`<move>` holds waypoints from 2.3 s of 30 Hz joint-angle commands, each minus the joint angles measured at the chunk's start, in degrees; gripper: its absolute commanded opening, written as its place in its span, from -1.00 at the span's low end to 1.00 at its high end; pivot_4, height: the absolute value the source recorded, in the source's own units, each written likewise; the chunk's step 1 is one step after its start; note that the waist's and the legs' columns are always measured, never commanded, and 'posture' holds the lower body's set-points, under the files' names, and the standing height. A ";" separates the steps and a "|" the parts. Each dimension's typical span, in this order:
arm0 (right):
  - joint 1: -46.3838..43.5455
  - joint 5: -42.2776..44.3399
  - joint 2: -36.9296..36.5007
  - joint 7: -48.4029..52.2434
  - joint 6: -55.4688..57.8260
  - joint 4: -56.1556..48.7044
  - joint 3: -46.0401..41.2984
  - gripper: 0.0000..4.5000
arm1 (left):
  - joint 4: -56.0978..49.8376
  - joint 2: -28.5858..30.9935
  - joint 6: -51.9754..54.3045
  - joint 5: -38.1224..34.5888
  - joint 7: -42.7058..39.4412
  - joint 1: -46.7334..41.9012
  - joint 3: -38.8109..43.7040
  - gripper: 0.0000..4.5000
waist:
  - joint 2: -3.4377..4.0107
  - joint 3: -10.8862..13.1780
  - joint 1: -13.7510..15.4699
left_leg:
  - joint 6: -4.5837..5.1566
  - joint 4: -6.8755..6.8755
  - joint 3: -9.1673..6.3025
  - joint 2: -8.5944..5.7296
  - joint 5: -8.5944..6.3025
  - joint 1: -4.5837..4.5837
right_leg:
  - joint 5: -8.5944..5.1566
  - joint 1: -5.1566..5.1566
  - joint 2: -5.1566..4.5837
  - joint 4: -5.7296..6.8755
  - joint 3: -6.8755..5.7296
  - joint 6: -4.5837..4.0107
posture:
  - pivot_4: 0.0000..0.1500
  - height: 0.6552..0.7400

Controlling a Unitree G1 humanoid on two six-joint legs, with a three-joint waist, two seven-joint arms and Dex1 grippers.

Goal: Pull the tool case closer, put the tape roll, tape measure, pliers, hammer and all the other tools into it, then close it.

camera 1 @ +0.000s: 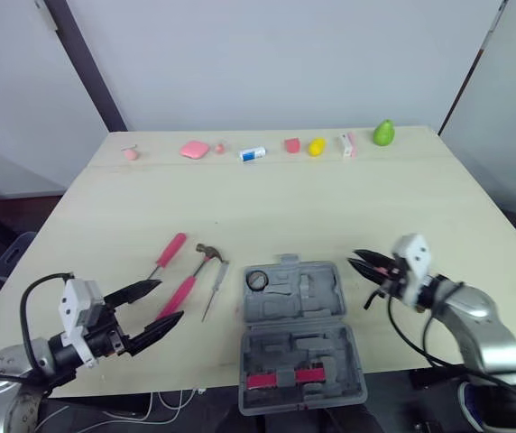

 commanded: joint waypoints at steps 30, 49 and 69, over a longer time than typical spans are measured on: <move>29.43 13.82 -4.14 5.36 -15.61 8.11 -22.20 0.97 | 15.80 0.32 -9.34 2.15 -2.42 3.81 4.42 1.00 | -0.10 -0.12 0.18 | 0.01 0.02 -0.08 0.16 -0.01 0.27 | -0.26 0.22 -0.12 -0.03 0.07 -0.02 | 1.00 1.00; 20.43 9.23 -8.78 -5.51 -0.20 -8.82 -8.65 0.97 | 0.19 2.08 -1.14 0.86 -4.24 -7.26 -6.53 1.00 | -0.12 -0.17 1.34 | 0.01 0.08 -0.03 0.00 0.00 0.24 | -0.14 0.28 -0.02 -0.01 0.05 -0.19 | 1.00 1.00; 8.81 -0.03 6.25 -32.45 18.94 -11.10 4.68 0.97 | -10.28 4.96 10.95 -3.51 -8.40 -21.99 -16.96 1.00 | -0.10 -0.16 1.26 | 0.01 0.10 -0.14 0.00 0.01 0.12 | -0.03 0.27 0.06 -0.01 -0.11 -0.01 | 1.00 1.00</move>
